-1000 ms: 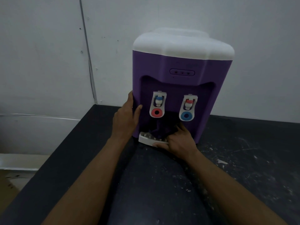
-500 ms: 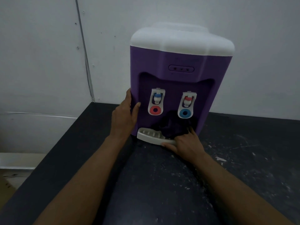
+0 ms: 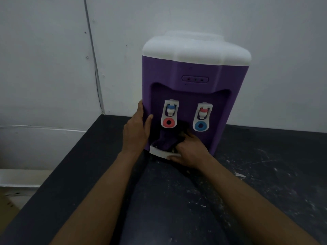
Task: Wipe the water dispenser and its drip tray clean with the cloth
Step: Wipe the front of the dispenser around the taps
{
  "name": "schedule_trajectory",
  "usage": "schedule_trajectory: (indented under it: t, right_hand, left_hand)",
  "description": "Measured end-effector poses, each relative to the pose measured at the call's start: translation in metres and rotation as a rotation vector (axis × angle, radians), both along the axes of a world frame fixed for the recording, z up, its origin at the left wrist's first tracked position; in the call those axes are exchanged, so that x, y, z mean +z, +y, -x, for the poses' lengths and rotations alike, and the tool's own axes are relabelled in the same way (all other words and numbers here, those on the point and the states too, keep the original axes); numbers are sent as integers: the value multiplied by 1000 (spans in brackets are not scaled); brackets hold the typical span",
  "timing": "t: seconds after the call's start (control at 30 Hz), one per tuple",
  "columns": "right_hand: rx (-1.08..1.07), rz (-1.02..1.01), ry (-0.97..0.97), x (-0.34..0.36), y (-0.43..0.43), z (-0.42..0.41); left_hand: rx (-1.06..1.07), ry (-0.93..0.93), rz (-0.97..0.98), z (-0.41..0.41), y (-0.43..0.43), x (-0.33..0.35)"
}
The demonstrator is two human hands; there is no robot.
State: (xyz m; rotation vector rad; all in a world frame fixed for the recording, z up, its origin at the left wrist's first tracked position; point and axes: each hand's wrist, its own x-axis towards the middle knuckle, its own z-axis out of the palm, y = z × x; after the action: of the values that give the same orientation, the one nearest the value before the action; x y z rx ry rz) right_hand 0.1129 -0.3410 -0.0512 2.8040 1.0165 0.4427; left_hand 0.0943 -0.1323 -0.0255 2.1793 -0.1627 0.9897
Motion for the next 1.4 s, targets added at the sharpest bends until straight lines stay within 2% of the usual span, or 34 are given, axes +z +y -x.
schedule_trajectory:
  t: [0.13,0.27,0.43,0.6,0.67,0.77,0.87,1.0,1.2,1.27,1.4]
  right_hand:
    - [-82,-70,-10,-11,-34,9]
    - [-107,-194,3,-17,-43,17]
    - [-87,-366,61,-21,-39,25]
    - [-93,-516,147,-28,-39,32]
    - [-106,-664,158,-27,-37,37]
    - [-153,-946,59,-28,-36,40]
    - [-221,-1072,-42,-32,-40,44]
    - [-229,-1053,-132,-40,-49,48]
    - [-276,-973,-38,-35,-38,40]
    - [-260,-912,25,-34,-30,37]
    - [-301,-601,308,-26,-3,25]
  left_hand:
    - [35,18,73,-2,-9,-5]
    - [-100,92,233,1,-26,-18]
    - [-165,228,185,14,-36,-56]
    - [-152,325,274,16,-41,-73]
    - [-169,341,282,17,-39,-73]
    - [-178,361,231,17,-32,-72]
    - [-174,375,194,16,-30,-71]
    - [-167,377,215,14,-31,-72]
    - [-129,359,186,15,-37,-73]
    - [-112,358,194,16,-39,-73]
    - [-100,358,169,18,-42,-73]
